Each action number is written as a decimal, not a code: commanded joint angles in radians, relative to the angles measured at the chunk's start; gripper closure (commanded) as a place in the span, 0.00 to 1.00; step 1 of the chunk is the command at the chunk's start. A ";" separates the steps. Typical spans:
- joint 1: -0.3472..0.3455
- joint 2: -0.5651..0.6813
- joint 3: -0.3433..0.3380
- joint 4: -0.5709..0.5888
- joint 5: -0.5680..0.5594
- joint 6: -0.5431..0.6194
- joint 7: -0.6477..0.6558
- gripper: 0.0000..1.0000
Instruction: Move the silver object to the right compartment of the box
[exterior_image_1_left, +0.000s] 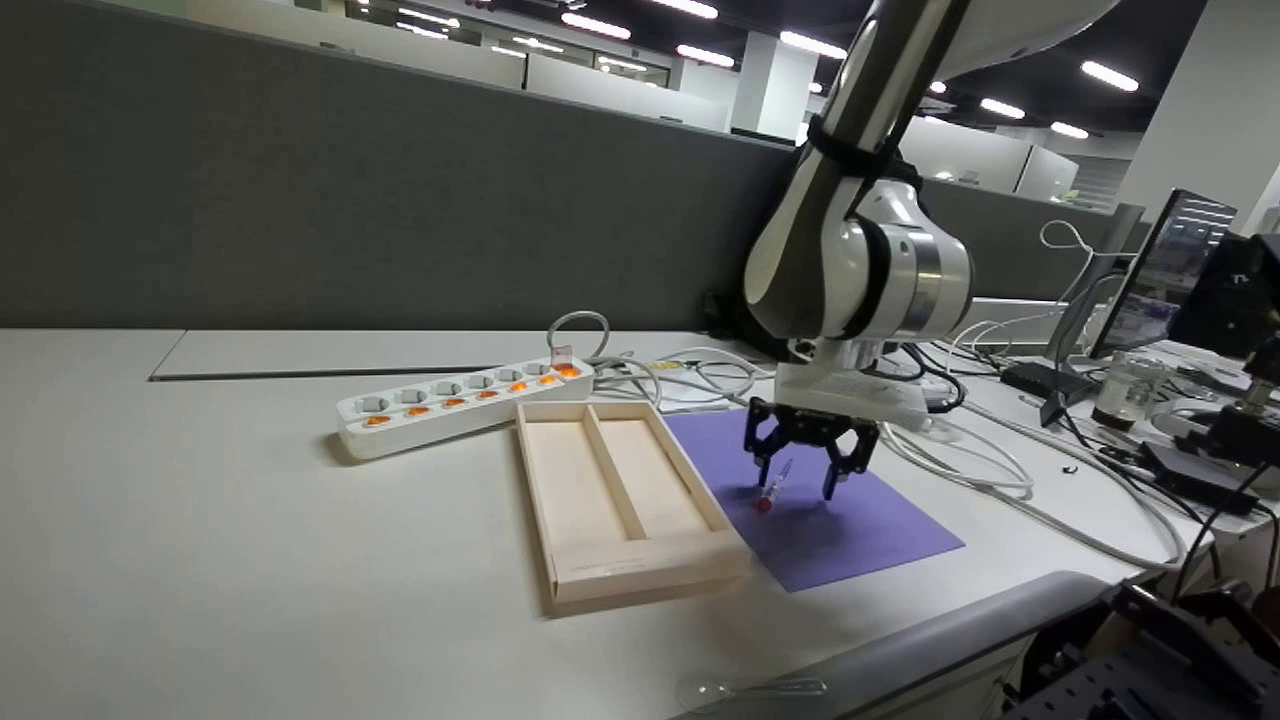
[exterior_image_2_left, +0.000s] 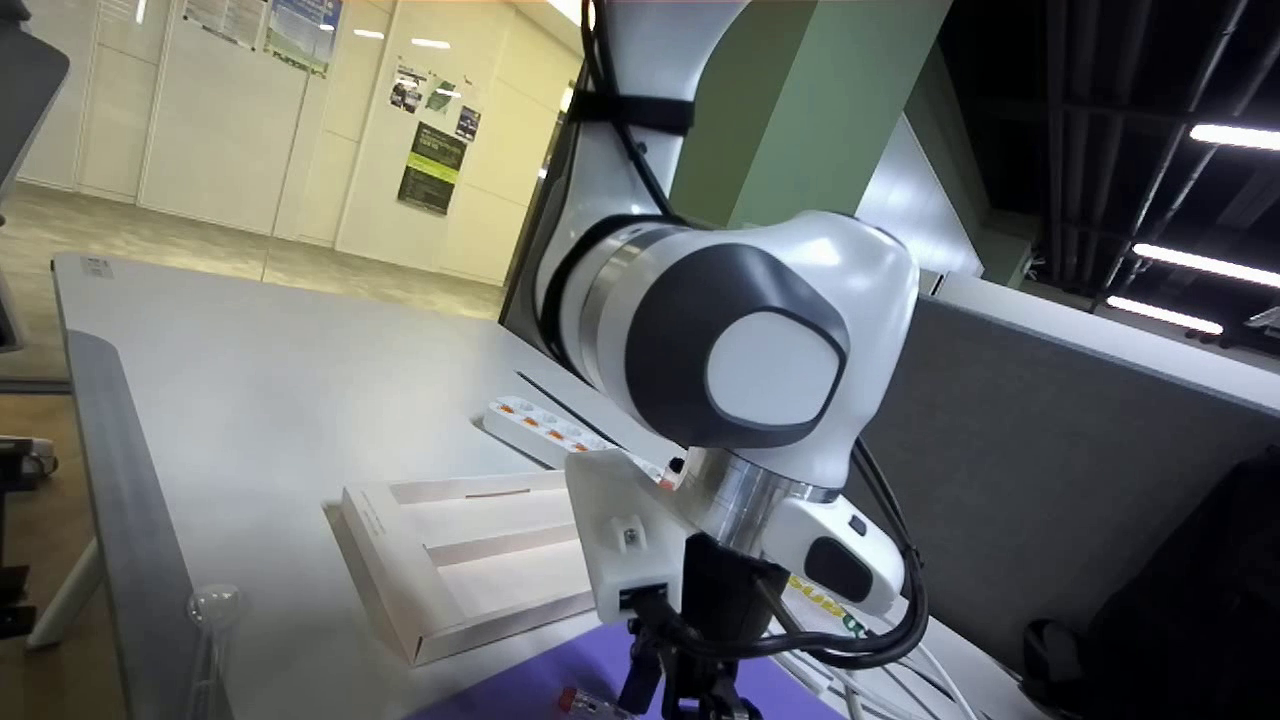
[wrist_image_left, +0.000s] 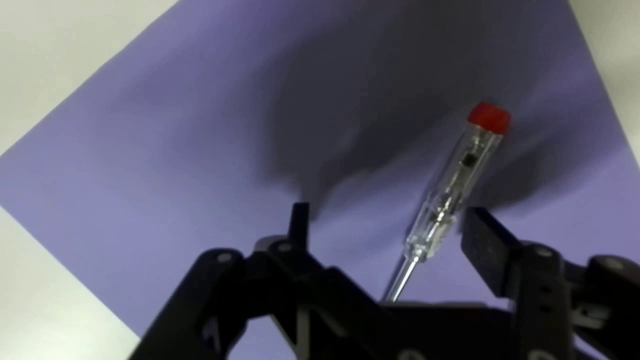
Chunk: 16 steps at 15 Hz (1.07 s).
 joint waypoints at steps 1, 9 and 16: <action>0.037 0.025 -0.021 0.023 -0.015 0.004 0.069 0.51; 0.025 -0.005 0.012 0.023 -0.005 -0.031 0.058 0.99; 0.018 -0.112 0.086 -0.016 -0.018 -0.068 -0.007 0.96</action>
